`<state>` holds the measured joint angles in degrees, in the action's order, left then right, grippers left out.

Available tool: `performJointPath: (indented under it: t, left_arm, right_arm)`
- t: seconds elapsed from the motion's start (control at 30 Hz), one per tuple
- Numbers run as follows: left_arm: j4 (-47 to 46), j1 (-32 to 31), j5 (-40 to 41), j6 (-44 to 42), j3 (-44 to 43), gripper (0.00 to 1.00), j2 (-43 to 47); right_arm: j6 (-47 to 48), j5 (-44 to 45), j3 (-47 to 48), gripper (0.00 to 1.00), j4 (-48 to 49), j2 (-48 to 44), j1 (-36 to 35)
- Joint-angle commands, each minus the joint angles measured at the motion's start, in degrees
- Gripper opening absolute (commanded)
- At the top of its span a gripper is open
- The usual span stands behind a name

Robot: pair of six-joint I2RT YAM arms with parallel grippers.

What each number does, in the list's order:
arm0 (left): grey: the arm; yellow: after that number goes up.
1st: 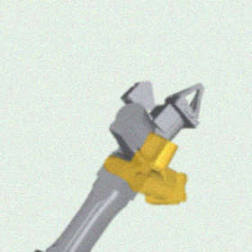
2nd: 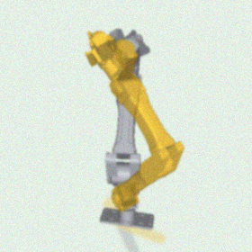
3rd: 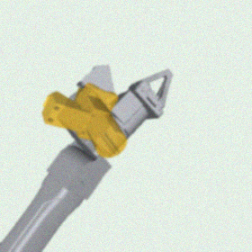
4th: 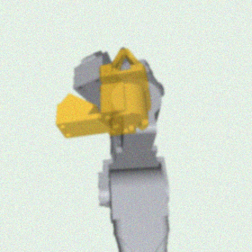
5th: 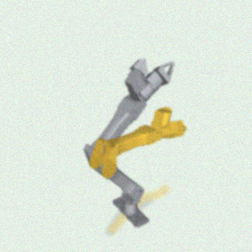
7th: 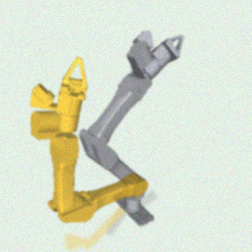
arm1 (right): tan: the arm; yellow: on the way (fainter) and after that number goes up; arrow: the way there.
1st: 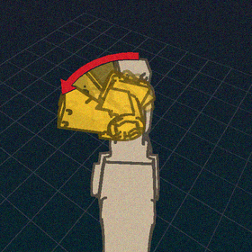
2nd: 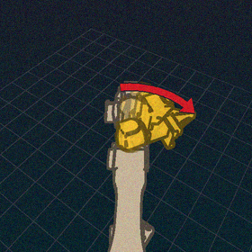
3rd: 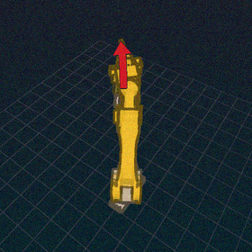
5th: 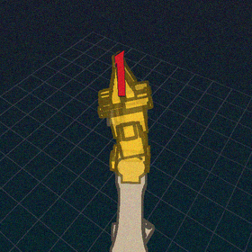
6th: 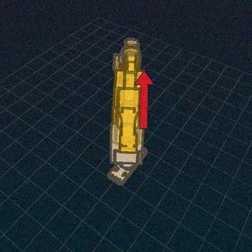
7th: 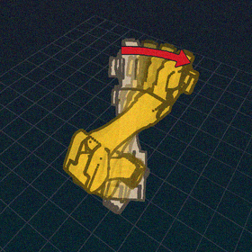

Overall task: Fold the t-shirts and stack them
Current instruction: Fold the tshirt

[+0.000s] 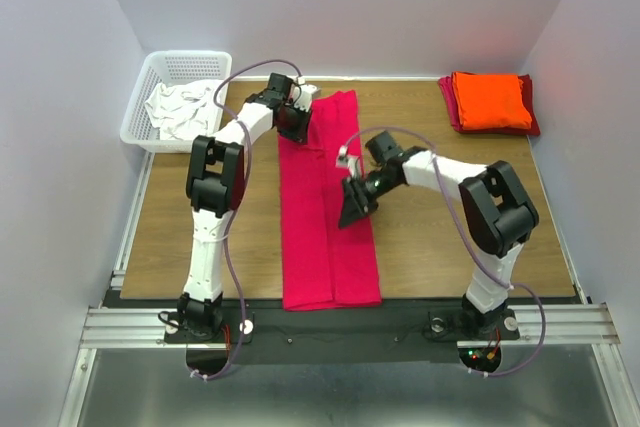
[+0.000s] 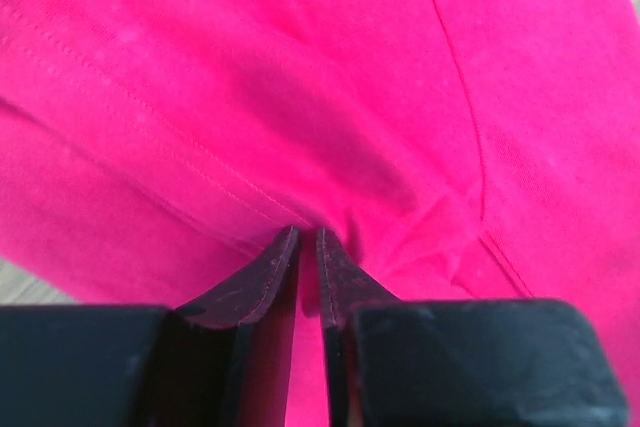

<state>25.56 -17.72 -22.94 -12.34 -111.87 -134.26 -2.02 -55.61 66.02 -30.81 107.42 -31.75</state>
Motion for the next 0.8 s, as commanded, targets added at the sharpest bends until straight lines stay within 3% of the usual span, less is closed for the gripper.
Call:
performJointPath:
  t: [0.0,0.27,0.53,0.77]
  left_arm:
    - [-1.39,1.37,-2.54,-1.9,3.41,0.29,11.81]
    - [-5.52,1.37,-5.1,-0.76,9.4,0.35,14.56]
    - [-6.84,2.16,-4.66,0.3,5.45,0.35,8.32]
    - [-5.52,2.51,-4.49,1.35,-0.44,0.35,0.77]
  right_arm:
    - [-0.71,0.32,11.57,0.44,1.98,-3.54,7.56]
    - [-1.75,15.27,29.85,0.43,5.22,9.64,11.8]
    - [-7.2,23.26,38.91,0.43,17.96,19.93,12.06]
    - [-12.55,31.35,44.55,0.4,21.66,28.28,12.94]
